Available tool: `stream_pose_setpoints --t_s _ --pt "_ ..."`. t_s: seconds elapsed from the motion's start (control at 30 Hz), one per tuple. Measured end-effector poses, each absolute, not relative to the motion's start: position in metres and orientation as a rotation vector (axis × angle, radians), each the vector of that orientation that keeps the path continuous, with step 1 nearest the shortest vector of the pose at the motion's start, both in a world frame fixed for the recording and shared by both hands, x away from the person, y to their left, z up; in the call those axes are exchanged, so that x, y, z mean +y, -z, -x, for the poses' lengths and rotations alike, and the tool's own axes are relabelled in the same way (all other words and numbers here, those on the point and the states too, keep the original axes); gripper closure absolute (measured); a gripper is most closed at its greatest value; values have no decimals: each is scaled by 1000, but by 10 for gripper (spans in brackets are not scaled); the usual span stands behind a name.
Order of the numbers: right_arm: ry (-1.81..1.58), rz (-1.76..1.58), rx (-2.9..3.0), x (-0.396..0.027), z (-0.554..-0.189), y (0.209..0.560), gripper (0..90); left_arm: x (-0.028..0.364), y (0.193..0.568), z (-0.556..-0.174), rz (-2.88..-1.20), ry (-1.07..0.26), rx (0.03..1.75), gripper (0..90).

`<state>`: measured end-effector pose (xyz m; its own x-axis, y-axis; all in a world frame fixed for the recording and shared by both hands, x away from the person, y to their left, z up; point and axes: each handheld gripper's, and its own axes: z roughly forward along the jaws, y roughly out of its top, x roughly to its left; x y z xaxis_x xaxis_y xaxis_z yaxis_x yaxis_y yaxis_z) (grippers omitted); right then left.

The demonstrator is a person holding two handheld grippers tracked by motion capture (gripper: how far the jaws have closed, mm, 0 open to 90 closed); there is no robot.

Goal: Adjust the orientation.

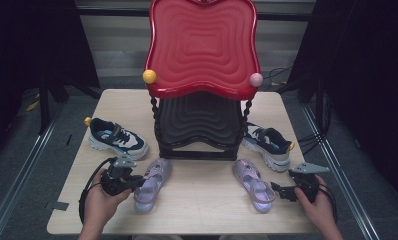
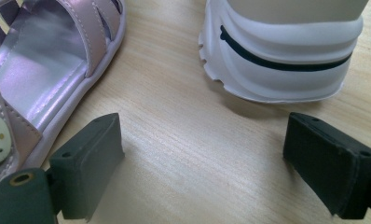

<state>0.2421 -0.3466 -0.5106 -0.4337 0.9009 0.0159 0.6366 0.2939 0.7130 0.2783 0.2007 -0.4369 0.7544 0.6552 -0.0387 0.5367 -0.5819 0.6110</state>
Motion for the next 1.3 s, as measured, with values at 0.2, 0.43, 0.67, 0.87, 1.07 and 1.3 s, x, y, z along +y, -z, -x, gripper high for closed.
stream_pose_setpoints --t_s 0.2,0.43,0.67,0.87,1.07,1.3 --pt "-926 -1377 2179 -347 -242 511 110 198 428 -276 -2324 -281 750 839" --pt "-926 -1378 2179 -347 -242 511 111 193 431 -277 -2305 -276 673 840" --pt "-926 -1380 2179 -347 -242 511 111 209 440 -279 -2279 -276 800 759" --pt "-926 -1377 2179 -347 -242 511 110 213 452 -282 -2243 -264 833 709" --pt "-926 -1377 2179 -347 -242 511 111 210 462 -284 -2249 -276 857 640" --pt "-926 -1377 2179 -347 -242 511 110 207 467 -286 -2237 -260 896 644"
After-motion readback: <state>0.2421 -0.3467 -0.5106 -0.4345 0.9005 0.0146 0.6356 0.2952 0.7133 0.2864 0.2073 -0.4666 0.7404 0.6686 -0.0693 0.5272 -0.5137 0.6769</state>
